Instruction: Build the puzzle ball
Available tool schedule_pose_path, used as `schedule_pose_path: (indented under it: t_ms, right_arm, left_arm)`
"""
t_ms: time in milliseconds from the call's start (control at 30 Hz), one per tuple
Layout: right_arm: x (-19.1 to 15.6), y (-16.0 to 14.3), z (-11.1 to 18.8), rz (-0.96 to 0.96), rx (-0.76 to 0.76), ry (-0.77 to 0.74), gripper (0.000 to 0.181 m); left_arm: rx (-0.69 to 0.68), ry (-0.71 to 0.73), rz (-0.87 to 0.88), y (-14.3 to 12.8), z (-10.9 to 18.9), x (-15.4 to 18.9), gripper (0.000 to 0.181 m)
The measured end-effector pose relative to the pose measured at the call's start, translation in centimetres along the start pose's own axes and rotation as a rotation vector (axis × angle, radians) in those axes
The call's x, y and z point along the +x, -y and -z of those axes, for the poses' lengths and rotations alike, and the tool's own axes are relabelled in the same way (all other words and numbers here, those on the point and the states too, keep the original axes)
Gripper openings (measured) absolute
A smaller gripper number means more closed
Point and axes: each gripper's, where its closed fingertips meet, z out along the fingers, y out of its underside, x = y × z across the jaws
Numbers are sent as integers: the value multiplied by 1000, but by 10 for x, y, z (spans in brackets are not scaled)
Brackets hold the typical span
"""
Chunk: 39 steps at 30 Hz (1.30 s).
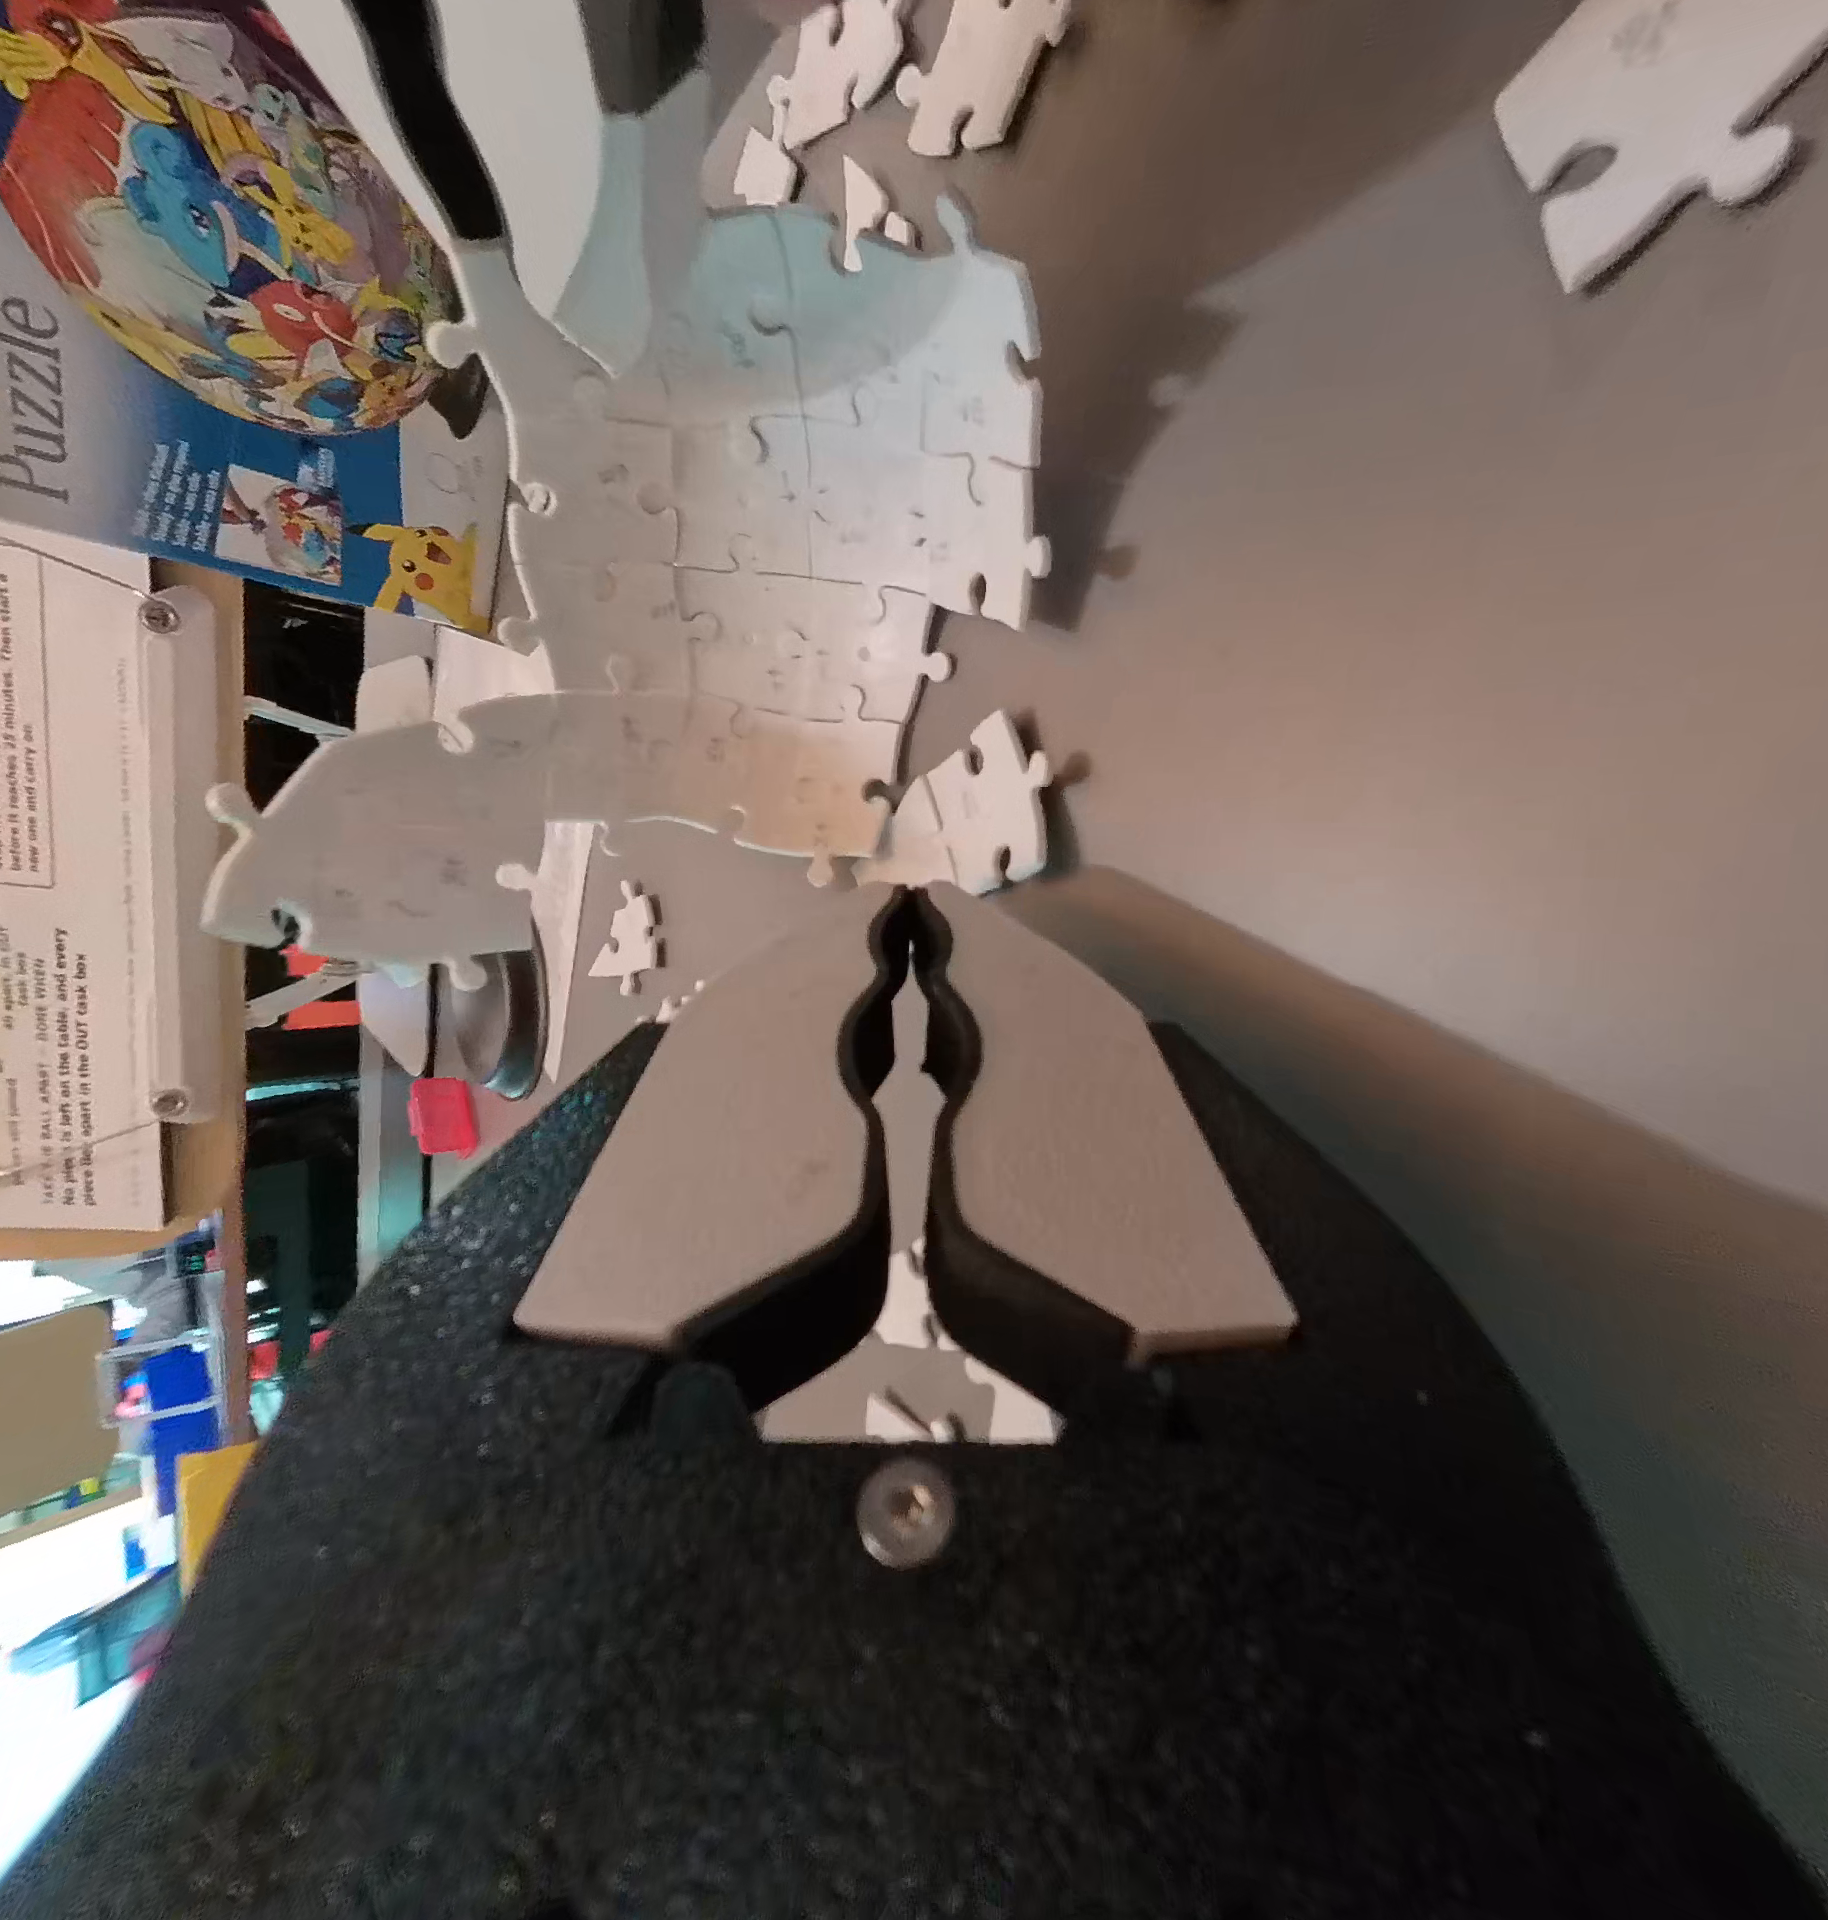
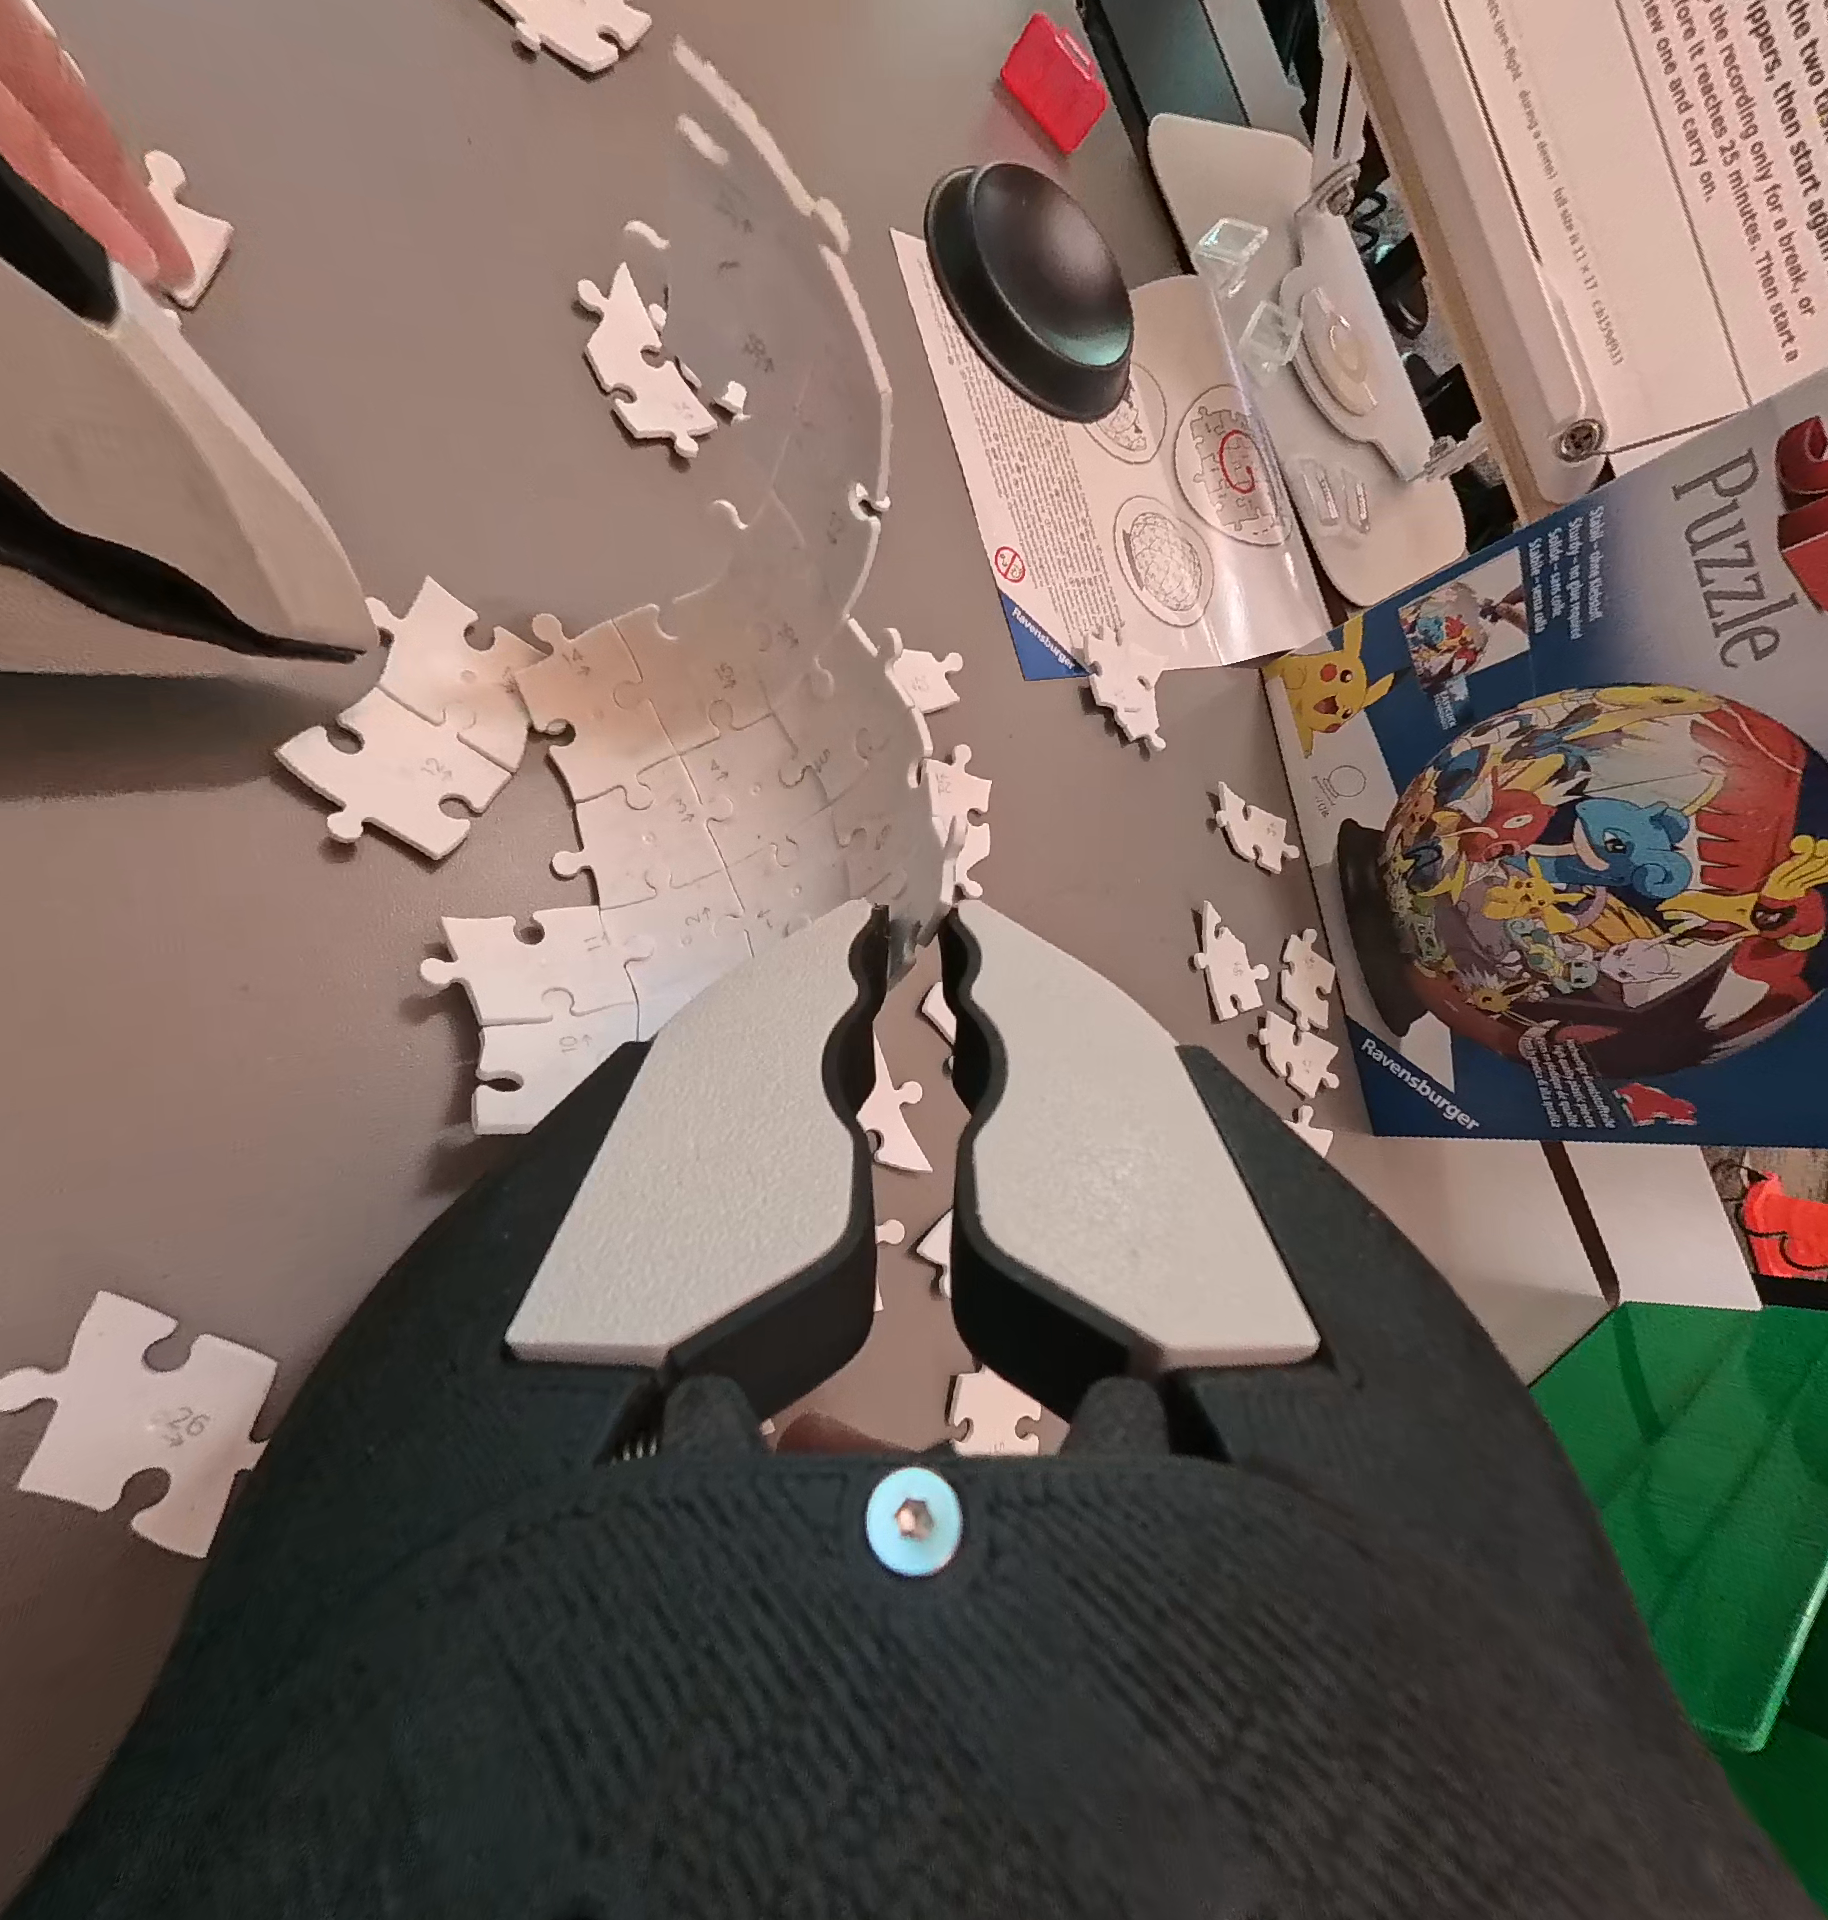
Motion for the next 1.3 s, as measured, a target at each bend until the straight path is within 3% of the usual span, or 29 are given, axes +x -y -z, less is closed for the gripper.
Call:
schedule_pose_path:
  t_ms: [100, 133, 367, 533, 600, 1100, 1300]
  right_arm:
    - [0, 0, 0, 2, 0, 2, 10]
    - [0, 0, 0, 2, 0, 3, 10]
    - [1, -2, -1, -6, -3, 3, 10]
    - [0, -2, -1, -6, -4, 2, 10]
    - [0, -2, -1, -3, -4, 0, 10]
    - [0, -1, -1, 4, -3, -3, 10]
    - [1, -1, -1, -6, -18, -11, 10]
  left_arm:
    - [-22, -38, -83, -3, -1, 9, 3]
    - [-22, -58, -76, -3, -1, 12, 12]
    - [21, -92, 9, 10, -2, 13, 23]
    - [11, -73, 20, 9, -8, 11, 17]
    - [-8, -57, 5, 6, -10, 11, 4]
    - [11, 24, 75, 17, -4, 7, 2]
    - [-26, 30, 217, 23, 5, 4, 2]
